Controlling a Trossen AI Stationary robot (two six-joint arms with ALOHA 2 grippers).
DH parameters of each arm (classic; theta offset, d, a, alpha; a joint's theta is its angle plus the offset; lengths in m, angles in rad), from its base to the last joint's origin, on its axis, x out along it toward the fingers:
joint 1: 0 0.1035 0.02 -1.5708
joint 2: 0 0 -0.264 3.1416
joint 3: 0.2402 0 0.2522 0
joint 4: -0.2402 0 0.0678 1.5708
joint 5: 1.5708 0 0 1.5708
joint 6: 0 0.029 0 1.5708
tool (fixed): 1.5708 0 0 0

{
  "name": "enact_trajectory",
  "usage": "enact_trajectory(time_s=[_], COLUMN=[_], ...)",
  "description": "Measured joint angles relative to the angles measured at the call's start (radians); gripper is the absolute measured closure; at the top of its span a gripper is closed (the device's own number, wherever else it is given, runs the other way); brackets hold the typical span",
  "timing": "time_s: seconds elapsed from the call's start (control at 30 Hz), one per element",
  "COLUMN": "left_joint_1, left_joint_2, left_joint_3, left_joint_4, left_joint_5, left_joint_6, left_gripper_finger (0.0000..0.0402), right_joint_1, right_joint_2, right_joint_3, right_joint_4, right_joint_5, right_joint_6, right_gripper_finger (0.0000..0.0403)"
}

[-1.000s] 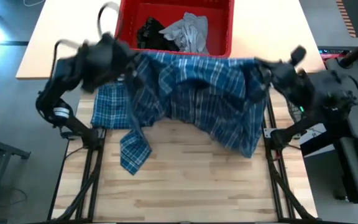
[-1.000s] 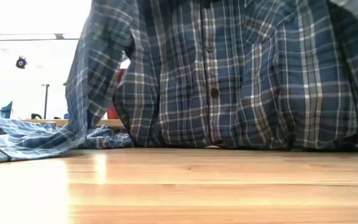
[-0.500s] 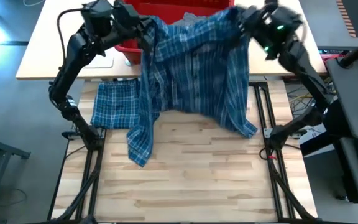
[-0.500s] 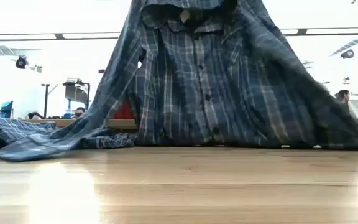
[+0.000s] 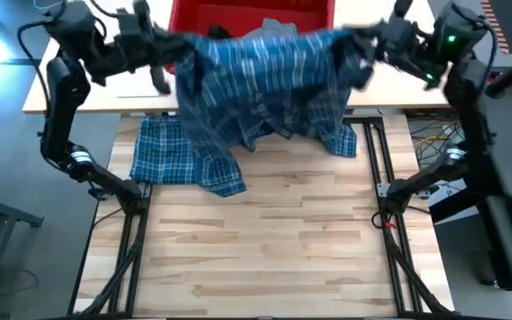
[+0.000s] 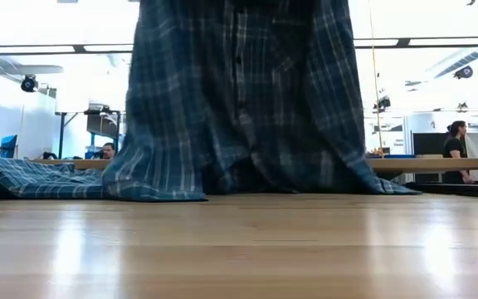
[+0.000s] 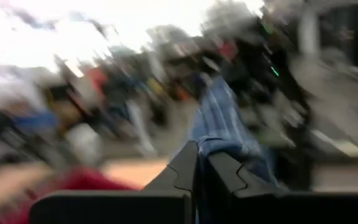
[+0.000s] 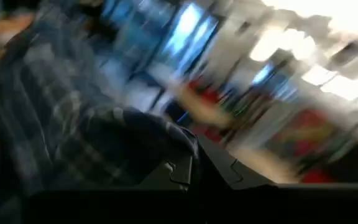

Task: Fold Laundry from Bin
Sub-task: Fold the blue patterned long sleeve shirt

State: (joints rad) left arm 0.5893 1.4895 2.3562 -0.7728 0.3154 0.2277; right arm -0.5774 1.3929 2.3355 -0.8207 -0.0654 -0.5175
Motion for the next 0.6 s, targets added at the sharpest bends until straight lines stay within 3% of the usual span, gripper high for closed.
enact_trajectory(time_s=[0.13,0.3,0.47,0.6], left_joint_1=[-0.062,-0.238,-0.438,-0.617], left_joint_2=[0.02,0.049,0.063,0.054], left_joint_3=[-0.002,-0.004,-0.003,-0.002], left_joint_4=[-0.26,-0.443,-0.525,-0.496], left_joint_5=[0.096,0.144,0.111,0.034], left_joint_6=[-0.032,-0.064,-0.131,-0.193], left_gripper_finger=[0.0402,0.0402,0.0401,0.0402], right_joint_1=[0.107,0.358,0.675,0.912], right_joint_2=[-0.025,-0.03,-0.029,-0.019], right_joint_3=[-0.02,-0.105,-0.223,-0.311], right_joint_4=[-0.263,-0.438,-0.403,-0.224], right_joint_5=[-0.007,0.013,0.254,0.455], right_joint_6=[0.145,0.379,0.56,0.63], right_gripper_finger=[0.0394,0.0394,0.0394,0.0394])
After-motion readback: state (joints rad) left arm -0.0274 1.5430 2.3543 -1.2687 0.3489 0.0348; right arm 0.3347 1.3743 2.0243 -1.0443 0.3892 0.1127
